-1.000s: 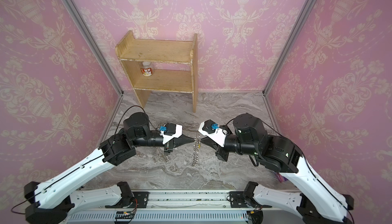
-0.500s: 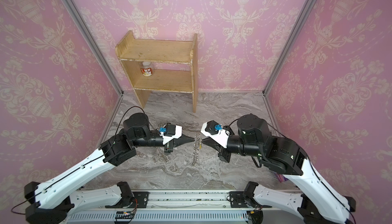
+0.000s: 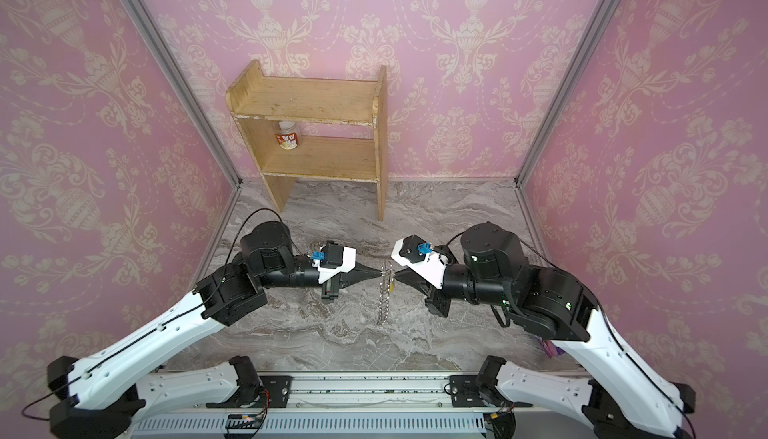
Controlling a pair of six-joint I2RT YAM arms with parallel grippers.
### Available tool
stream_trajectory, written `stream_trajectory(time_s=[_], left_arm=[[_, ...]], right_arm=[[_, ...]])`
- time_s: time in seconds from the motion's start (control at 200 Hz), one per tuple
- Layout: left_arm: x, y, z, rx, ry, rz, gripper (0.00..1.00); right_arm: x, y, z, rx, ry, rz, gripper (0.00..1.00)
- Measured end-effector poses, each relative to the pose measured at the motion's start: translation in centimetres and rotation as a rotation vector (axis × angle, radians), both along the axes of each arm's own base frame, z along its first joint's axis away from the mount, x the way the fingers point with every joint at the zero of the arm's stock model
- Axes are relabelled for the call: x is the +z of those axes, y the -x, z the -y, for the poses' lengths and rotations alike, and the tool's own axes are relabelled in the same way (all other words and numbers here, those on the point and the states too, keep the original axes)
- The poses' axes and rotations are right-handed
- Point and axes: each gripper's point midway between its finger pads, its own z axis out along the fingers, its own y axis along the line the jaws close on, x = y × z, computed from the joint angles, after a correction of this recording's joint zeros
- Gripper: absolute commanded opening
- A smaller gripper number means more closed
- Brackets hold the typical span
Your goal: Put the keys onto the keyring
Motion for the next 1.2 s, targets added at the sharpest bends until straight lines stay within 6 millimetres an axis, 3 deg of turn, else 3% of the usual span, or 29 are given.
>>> stream_trajectory(time_s=[1.196], left_arm=[[0.03,0.01,-0.02,-0.001,0.0,0.005,0.0]], right_arm=[[-0.05,-0.28,0.14,-0.016,0.006,0.006,0.0]])
